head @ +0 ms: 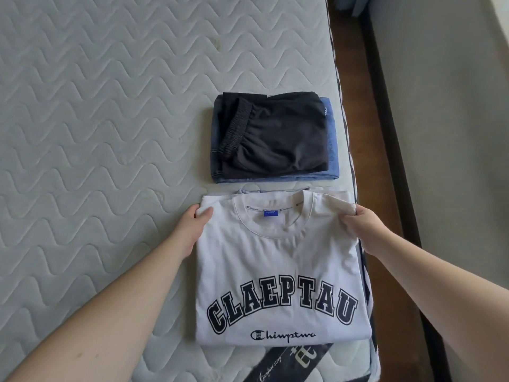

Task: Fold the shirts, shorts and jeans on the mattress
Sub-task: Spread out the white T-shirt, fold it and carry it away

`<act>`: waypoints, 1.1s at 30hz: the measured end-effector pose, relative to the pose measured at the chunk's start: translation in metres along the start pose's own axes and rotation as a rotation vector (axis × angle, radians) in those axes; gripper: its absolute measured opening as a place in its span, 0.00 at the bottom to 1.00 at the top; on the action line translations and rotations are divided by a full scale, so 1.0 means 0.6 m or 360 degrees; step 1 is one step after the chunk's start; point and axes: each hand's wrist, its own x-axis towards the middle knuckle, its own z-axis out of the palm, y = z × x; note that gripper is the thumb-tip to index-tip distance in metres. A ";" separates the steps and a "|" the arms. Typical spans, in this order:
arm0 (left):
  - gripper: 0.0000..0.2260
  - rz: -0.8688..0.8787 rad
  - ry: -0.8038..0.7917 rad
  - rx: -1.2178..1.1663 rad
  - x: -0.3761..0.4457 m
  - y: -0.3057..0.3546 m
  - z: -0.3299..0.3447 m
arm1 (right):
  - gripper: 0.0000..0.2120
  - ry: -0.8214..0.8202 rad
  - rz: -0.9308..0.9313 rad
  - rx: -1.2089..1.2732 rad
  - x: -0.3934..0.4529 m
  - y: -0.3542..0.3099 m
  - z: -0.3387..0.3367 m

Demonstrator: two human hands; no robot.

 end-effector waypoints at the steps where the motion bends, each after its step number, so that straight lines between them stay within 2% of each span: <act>1: 0.10 0.0002 0.0045 0.0029 0.010 0.000 0.001 | 0.03 -0.0028 -0.0003 0.0067 0.001 -0.005 0.002; 6: 0.05 0.0196 0.0085 0.0083 0.035 0.006 -0.005 | 0.06 0.0162 -0.0290 0.0072 0.005 -0.010 -0.007; 10: 0.05 0.0280 0.0153 0.0043 0.044 0.003 -0.008 | 0.05 0.0171 -0.0449 0.0054 0.010 -0.008 -0.024; 12: 0.07 0.0268 0.0212 0.0100 0.054 0.005 -0.002 | 0.06 0.0179 -0.0423 0.0017 0.021 -0.018 -0.022; 14: 0.14 0.0173 0.0251 0.0145 0.062 0.005 0.006 | 0.08 0.0195 -0.0395 -0.0067 0.038 -0.024 -0.016; 17: 0.23 -0.0022 0.0203 0.0200 0.061 -0.012 0.007 | 0.04 0.0187 -0.0301 -0.0143 0.059 -0.017 -0.010; 20: 0.21 -0.0102 0.0095 0.0159 0.034 -0.042 -0.007 | 0.20 0.0204 -0.0188 -0.0258 0.053 0.004 -0.014; 25: 0.12 -0.0190 -0.0083 0.0248 -0.030 -0.122 -0.034 | 0.27 0.0147 -0.0173 -0.0397 -0.019 0.079 -0.040; 30: 0.13 -0.0307 -0.0251 0.0326 -0.114 -0.206 -0.048 | 0.20 -0.0116 0.0008 -0.0612 -0.106 0.160 -0.041; 33: 0.09 -0.0301 -0.0245 0.0359 -0.162 -0.243 -0.051 | 0.21 -0.0163 0.0076 -0.0792 -0.138 0.184 -0.039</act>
